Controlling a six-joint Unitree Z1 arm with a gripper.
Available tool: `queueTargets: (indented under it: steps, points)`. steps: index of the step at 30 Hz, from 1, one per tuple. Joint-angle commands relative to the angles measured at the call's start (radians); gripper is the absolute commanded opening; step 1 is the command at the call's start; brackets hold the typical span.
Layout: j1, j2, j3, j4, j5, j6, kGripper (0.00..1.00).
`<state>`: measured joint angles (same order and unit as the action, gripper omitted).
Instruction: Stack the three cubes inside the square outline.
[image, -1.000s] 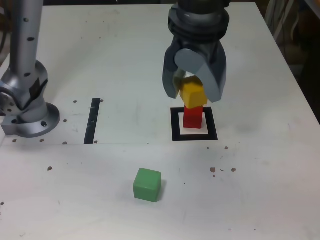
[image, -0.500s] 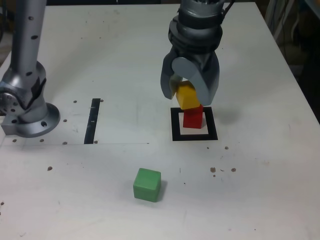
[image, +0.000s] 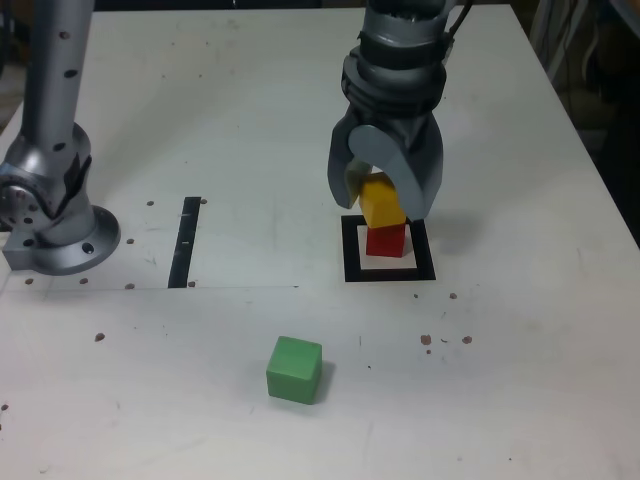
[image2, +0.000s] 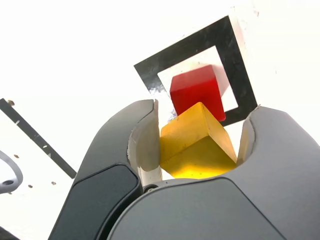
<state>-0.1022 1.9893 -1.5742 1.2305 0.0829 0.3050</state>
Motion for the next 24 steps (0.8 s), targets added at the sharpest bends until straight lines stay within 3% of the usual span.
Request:
queueTargets:
  steps: [1,20,23,24]
  points:
    - [0.002,0.004,0.004,-0.015,-0.005,0.002,0.33]
    - [0.03,0.008,0.047,-0.062,-0.009,0.003,0.34]
    - [0.03,0.009,0.047,-0.064,-0.01,0.003,0.41]
    - [0.03,0.01,0.047,-0.065,-0.01,0.003,0.47]
